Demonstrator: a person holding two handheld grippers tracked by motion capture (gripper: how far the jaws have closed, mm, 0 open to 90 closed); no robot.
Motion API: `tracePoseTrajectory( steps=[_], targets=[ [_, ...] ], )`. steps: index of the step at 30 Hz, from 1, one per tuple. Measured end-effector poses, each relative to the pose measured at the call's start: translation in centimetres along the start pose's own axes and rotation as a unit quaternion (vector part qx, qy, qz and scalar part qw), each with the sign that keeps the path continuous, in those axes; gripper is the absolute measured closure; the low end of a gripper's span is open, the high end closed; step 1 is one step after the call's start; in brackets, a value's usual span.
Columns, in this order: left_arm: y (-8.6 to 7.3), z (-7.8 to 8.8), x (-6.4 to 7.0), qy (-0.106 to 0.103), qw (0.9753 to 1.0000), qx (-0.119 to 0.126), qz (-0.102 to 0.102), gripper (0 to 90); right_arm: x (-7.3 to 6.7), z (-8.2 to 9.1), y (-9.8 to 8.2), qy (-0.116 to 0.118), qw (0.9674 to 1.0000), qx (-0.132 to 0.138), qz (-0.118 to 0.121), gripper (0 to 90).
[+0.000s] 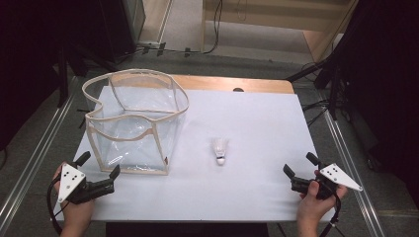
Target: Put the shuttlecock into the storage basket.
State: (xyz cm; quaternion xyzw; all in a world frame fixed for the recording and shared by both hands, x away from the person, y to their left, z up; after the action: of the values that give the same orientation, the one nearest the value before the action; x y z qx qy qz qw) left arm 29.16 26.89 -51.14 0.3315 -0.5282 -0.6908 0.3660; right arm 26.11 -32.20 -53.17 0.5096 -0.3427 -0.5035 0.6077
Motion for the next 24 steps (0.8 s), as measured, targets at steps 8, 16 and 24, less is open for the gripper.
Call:
tracePoseTrajectory(
  steps=[8, 16, 24],
  targets=[
    [0.0, 0.1, 0.0, 0.002, 1.0, 0.001, -0.002, 0.0, -0.1, 0.2, 0.3, -0.002, 1.0, 0.005, -0.004, 0.0],
    [0.0, 0.2, 0.0, 0.005, 1.0, 0.005, -0.004, 0.0, -1.1, 0.3, 1.5, 0.019, 0.9998, 0.004, 0.002, 0.0],
    [0.1, 0.2, 0.1, 0.003, 0.9999, 0.007, -0.007, 0.0, -2.5, 0.1, 3.0, 0.033, 0.9991, 0.0, 0.026, 0.0]
  ],
)
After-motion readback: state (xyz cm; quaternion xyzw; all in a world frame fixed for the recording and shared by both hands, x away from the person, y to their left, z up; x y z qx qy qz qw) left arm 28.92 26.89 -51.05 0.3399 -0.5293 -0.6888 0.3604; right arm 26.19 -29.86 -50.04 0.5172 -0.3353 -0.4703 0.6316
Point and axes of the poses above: each handheld gripper's, and its own axes: z roughly backward along the jaws, y roughly out of its top, x roughly to its right, the point moved 7 cm from there along -z, roughly forward along the jaws, and after that the axes turned 6 degrees about -y, right-handed, at the moved point
